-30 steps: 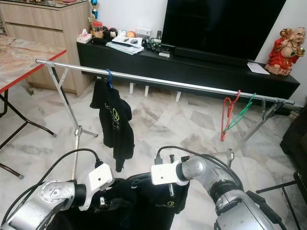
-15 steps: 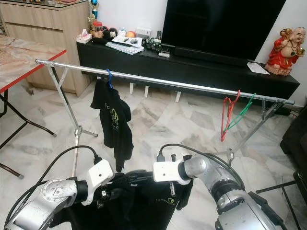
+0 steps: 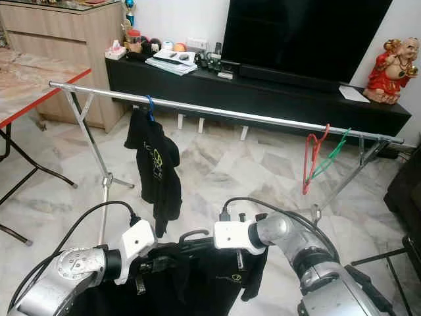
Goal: Hang hanger
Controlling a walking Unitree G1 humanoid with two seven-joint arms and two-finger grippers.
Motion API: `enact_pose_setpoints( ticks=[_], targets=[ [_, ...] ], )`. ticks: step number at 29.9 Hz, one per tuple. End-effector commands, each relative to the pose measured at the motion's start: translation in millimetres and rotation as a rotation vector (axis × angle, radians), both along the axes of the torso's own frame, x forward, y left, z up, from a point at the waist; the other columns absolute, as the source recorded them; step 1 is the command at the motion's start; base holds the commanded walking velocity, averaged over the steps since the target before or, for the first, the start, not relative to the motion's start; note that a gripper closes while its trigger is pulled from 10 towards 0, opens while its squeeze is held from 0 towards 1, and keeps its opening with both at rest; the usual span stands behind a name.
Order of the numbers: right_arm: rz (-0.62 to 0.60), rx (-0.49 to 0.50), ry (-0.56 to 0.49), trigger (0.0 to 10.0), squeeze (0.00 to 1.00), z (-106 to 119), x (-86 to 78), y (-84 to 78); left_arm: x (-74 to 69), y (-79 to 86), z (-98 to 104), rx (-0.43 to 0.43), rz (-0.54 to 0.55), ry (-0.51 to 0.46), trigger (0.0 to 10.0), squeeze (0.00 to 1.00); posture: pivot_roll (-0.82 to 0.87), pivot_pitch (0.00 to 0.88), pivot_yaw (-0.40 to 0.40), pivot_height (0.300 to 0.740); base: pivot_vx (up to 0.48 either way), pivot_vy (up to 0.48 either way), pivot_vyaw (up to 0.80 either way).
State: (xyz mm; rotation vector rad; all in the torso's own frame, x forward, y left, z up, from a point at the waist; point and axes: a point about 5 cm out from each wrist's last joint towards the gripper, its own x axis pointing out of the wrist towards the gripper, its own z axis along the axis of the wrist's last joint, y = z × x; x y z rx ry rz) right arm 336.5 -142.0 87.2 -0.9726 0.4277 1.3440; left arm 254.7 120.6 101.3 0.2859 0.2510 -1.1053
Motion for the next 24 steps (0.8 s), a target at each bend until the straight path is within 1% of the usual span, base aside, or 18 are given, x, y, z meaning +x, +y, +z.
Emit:
enact_pose_setpoints(
  ticks=[1, 7, 8, 9, 10, 16, 17, 18, 19, 20, 21, 22, 24],
  targets=[
    [-0.011, 0.065, -0.009, 0.0, 0.0, 5, 2.2, 6.6, -5.5, -17.5, 7, -0.028, -0.088, -0.024, 0.0, 0.0, 0.2, 0.0, -0.152, 0.74, 0.0, 0.0, 0.0],
    [-0.001, 0.075, -0.001, 0.0, 0.0, 5, 1.8, 9.4, -2.3, -22.5, 6, -0.016, -0.076, -0.037, 0.0, 0.0, 0.19, 0.0, -0.151, 0.74, 0.0, 0.0, 0.0],
    [0.004, 0.079, 0.001, 0.0, 0.0, 5, 1.6, 10.5, -2.3, -27.5, 5, -0.019, -0.082, -0.034, 0.0, 0.0, 0.19, 0.0, -0.148, 0.74, 0.0, 0.0, 0.0],
    [0.004, 0.079, 0.001, 0.0, 0.0, 5, 1.6, 10.5, -2.3, -27.5, 5, -0.019, -0.082, -0.034, 0.0, 0.0, 0.19, 0.0, -0.148, 0.74, 0.0, 0.0, 0.0],
    [0.006, 0.08, 0.003, 0.0, 0.0, 5, 1.3, 11.1, -3.0, -31.5, 4, -0.016, -0.093, -0.031, 0.0, 0.0, 0.19, 0.0, -0.147, 0.74, 0.0, 0.0, 0.0],
    [0.011, 0.08, 0.006, 0.0, 0.0, 4, 0.6, 11.7, -3.4, -36.8, 1, -0.01, -0.099, -0.03, 0.0, 0.0, 0.19, 0.0, -0.145, 0.74, 0.0, 0.0, 0.0],
    [0.015, 0.081, 0.001, 2.8, 0.0, 4, 0.5, 12.2, -3.1, -37.6, 0, -0.011, -0.097, -0.029, 0.0, 0.0, 0.19, 0.0, -0.145, 0.74, 0.0, 0.0, 0.0],
    [0.012, 0.08, -0.004, 2.8, 0.0, 4, 0.7, 12.3, -3.0, -37.8, 0, -0.012, -0.096, -0.029, 0.0, 0.0, 0.19, 0.0, -0.145, 0.74, 0.0, 0.0, 0.0],
    [0.01, 0.078, -0.007, 3.3, 0.0, 4, 0.9, 12.3, -3.0, -37.9, 0, -0.012, -0.095, -0.028, 0.0, 0.0, 0.19, 0.0, -0.145, 0.74, 0.0, 0.0, 0.0],
    [0.009, 0.074, -0.008, 5.5, 0.0, 4, 0.9, 12.1, -3.1, -38.0, -1, -0.012, -0.094, -0.028, 0.0, 0.0, 0.19, 0.0, -0.144, 0.74, 0.0, 0.0, 0.0],
    [0.009, 0.074, -0.008, 5.5, 0.0, 4, 0.9, 12.1, -3.1, -38.0, -1, -0.012, -0.094, -0.028, 0.0, 0.0, 0.19, 0.0, -0.144, 0.74, 0.0, 0.0, 0.0],
    [0.006, 0.075, -0.006, 10.0, 0.85, 4, 0.9, 12.0, -3.1, -37.9, -1, -0.011, -0.092, -0.028, 0.0, 0.0, 0.19, 0.0, -0.144, 0.74, 0.0, 0.0, 0.0],
    [0.004, 0.076, -0.004, 10.0, 0.85, 4, 0.9, 11.9, -3.2, -37.9, -2, -0.011, -0.091, -0.028, 0.0, 0.0, 0.19, 0.0, -0.144, 0.74, 0.0, 0.0, 0.0]
  ],
)
